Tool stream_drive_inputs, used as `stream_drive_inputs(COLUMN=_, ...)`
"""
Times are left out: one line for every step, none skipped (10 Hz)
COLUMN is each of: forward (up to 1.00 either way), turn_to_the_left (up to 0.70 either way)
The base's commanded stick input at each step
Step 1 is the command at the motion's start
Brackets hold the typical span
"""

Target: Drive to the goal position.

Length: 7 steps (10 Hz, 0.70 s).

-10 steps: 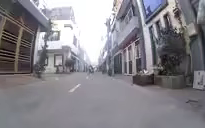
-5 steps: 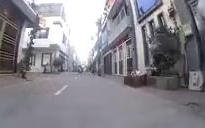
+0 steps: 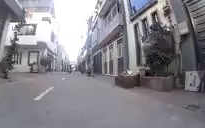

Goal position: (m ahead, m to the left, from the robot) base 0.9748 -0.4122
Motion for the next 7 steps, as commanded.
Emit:
stream_drive_inputs(forward=0.70, turn_to_the_left=-0.35)
stream_drive_inputs(forward=0.70, turn_to_the_left=-0.35)
stream_drive_inputs(forward=0.70, turn_to_the_left=-0.35)
stream_drive_inputs(forward=0.70, turn_to_the_left=-0.35)
stream_drive_inputs(forward=0.70, turn_to_the_left=-0.35)
stream_drive_inputs(forward=0.70, turn_to_the_left=-0.35)
stream_drive_inputs(forward=0.70, turn_to_the_left=-0.35)
